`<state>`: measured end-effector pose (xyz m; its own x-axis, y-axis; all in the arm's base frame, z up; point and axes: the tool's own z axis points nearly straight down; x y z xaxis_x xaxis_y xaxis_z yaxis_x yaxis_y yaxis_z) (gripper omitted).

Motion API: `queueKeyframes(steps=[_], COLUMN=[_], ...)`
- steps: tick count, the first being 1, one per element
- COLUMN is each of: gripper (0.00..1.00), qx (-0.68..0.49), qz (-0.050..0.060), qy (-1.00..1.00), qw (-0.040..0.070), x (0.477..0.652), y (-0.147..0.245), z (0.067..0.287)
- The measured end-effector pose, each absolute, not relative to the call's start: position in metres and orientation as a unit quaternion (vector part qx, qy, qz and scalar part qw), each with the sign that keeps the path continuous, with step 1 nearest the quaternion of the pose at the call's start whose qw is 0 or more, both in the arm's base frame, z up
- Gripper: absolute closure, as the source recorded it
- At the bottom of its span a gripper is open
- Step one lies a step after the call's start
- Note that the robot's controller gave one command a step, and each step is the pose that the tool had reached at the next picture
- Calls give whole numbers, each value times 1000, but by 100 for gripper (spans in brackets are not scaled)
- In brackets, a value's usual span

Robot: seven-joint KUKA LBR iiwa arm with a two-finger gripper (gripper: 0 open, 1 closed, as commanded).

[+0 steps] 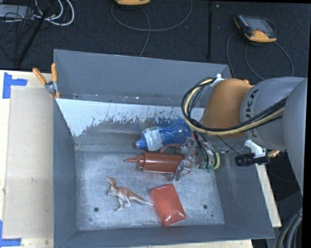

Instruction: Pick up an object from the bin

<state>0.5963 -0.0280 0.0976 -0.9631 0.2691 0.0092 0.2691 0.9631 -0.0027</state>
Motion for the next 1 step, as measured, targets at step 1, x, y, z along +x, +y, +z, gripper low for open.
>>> queueKeyframes(steps=[1], gripper=[100], qx=[-136], qz=[0], qy=[-991], qw=[5], x=[595], y=[-28], z=[117])
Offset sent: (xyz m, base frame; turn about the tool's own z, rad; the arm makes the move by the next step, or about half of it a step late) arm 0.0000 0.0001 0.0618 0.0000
